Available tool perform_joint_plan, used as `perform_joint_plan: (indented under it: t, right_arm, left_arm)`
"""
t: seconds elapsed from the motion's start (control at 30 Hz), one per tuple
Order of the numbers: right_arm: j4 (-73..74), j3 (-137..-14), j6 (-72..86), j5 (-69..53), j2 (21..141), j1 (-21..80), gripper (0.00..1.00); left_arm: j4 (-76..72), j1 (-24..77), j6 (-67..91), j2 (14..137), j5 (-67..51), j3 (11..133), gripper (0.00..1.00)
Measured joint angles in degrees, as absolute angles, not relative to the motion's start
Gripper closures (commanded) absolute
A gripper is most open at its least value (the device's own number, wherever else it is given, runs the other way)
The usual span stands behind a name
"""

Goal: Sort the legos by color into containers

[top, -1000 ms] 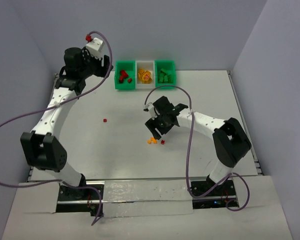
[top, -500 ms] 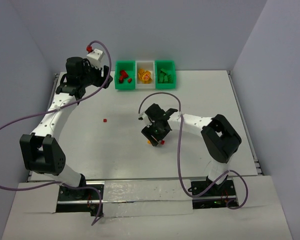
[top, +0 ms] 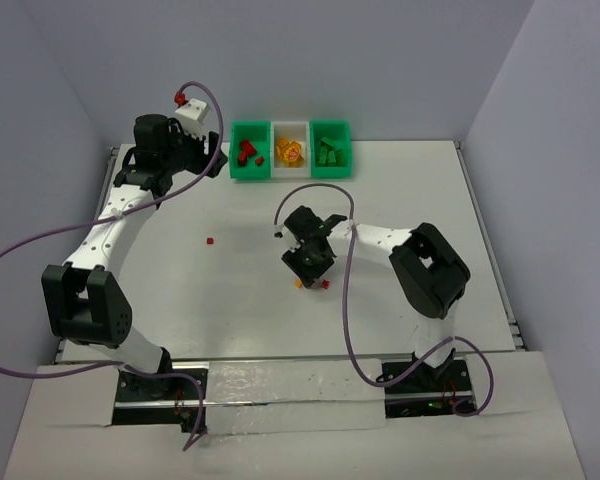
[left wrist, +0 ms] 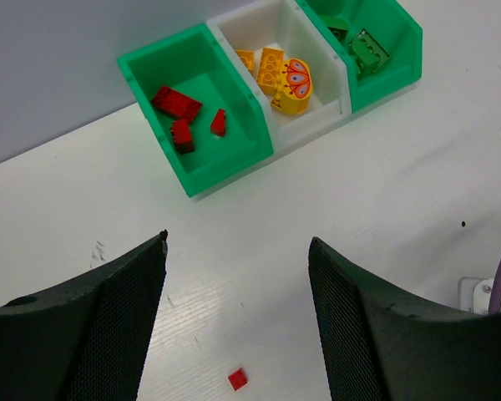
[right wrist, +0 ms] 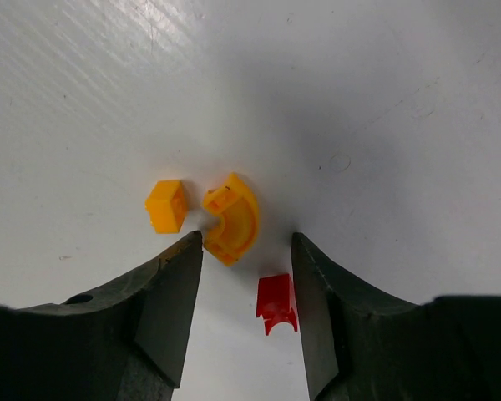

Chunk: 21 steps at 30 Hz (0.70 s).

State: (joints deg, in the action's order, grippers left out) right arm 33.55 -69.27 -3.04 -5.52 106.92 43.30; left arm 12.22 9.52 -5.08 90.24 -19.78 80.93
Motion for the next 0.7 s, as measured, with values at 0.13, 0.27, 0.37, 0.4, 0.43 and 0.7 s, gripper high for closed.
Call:
perform_joint_plan:
  t: [0.13,0.27,0.37,0.4,0.43,0.7]
  right_arm:
    - [33.57,-70.61,-2.44,-4.94,107.98,43.42,0.61]
    - [33.5,-70.85,-2.39,-4.59,108.2,43.54,0.71]
    - [33.64,-70.85,-2.2,-4.27,108.2,43.57,0.82]
    - [33.66,-70.86,-2.17,-4.15,108.2,43.57,0.85]
    - [33.7,-70.88,-2.17,-4.04,108.2,43.56,0.87]
    - [35.12,-73.63,-2.55,-2.44,108.2,40.67,0.97]
  left_arm:
    - [12.19,9.52,-5.11,90.24,-19.76,80.93,0.25]
    - [12.19,9.52,-5.15,90.24,-19.75,80.93,0.25]
    - [12.17,9.52,-5.15,90.24,-19.75,80.93,0.25]
    - [12.16,9.52,-5.15,90.24,-19.75,80.93,0.25]
    - [12.16,9.52,-5.15,90.24,-19.75,80.93,0.24]
    - [11.65,9.51,-4.95,90.24,-19.7,80.93,0.01]
